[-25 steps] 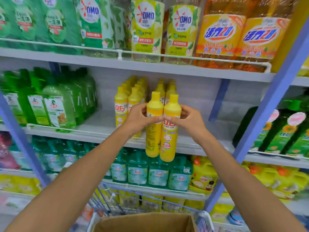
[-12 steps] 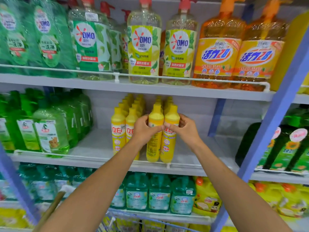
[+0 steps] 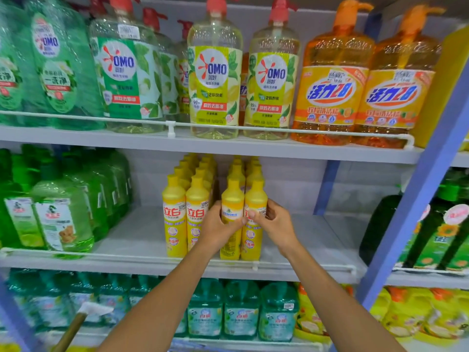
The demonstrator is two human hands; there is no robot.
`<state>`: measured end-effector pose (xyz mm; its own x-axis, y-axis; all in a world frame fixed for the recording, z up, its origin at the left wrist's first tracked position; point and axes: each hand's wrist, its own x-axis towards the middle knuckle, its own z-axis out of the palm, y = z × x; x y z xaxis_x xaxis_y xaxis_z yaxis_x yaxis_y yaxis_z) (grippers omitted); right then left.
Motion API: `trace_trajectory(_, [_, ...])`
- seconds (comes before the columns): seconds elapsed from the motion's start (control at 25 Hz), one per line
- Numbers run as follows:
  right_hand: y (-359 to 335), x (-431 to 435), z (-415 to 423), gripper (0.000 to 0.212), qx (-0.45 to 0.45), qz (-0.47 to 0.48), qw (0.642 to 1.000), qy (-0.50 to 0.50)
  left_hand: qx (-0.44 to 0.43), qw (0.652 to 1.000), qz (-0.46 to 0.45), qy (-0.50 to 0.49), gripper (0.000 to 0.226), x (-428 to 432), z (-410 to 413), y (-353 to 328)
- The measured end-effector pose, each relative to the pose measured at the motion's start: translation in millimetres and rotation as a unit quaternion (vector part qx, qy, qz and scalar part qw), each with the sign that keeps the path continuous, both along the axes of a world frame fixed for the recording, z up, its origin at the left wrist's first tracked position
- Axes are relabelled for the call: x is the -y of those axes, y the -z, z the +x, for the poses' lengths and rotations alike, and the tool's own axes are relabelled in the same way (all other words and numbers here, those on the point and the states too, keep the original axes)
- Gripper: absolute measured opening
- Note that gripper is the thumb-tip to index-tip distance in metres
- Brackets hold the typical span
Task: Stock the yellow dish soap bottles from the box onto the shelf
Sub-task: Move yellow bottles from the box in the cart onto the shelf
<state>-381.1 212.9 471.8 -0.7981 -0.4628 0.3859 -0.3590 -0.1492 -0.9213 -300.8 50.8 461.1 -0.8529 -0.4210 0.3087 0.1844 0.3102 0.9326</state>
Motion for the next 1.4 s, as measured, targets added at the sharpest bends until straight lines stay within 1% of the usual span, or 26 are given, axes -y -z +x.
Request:
trace_trajectory(0.12, [27.2,-2.9,0.9,0.044,0.01,-0.02,1.0,0.023,0.047,0.998,0.007,0.037,0.048,2.4,9.8,26.6])
trace_trajectory(0.2, [38.0,-4.7,-0.6,0.053,0.019,-0.013,0.999,0.031,0.047,0.997,0.007,0.057,0.054,7.1,15.5,37.8])
trace_trajectory(0.32, [41.8,-6.1,-6.9,0.056,0.023,0.005,0.999,0.03,0.039,0.999,0.002,0.005,0.055,0.4,13.0,33.6])
trace_trajectory(0.4, [42.2,-8.7,-10.3,0.057,0.017,0.005,0.999,0.034,0.029,0.999,-0.01,-0.027,0.06,-11.7,9.6,29.6])
trace_trajectory(0.52, [42.1,-14.8,-16.6,0.061,0.013,0.012,0.999,0.029,0.024,1.0,0.011,-0.004,0.063,-19.8,1.3,35.5])
trace_trajectory(0.68, [39.4,-18.8,-19.0,0.061,0.002,0.033,0.999,0.018,0.045,0.997,0.024,0.059,0.069,-14.9,3.0,39.0])
trace_trajectory(0.8, [38.5,-20.2,-19.2,0.061,-0.002,0.042,0.999,0.014,0.082,0.993,-0.017,0.087,0.06,-4.0,9.4,43.2])
trace_trajectory(0.88, [36.8,-21.6,-20.2,0.061,-0.001,0.052,0.999,0.013,0.077,0.994,-0.026,0.078,0.06,-1.8,12.2,44.6])
trace_trajectory(1.04, [35.6,-22.5,-18.4,0.053,0.0,0.053,0.998,0.016,0.074,0.997,-0.021,-0.013,0.062,-12.5,3.5,43.9])
trace_trajectory(1.12, [35.1,-22.5,-18.0,0.05,-0.003,0.055,0.998,0.02,0.072,0.996,-0.031,-0.037,0.066,-15.6,-2.5,44.9])
trace_trajectory(1.28, [30.8,-26.0,-18.8,0.048,0.006,0.07,0.997,0.01,0.086,0.996,-0.003,0.04,0.058,-11.8,2.3,49.7])
trace_trajectory(1.4, [31.6,-29.1,-20.7,0.045,0.019,0.058,0.998,-0.007,0.09,0.995,-0.026,0.046,0.061,-2.2,5.2,58.3])
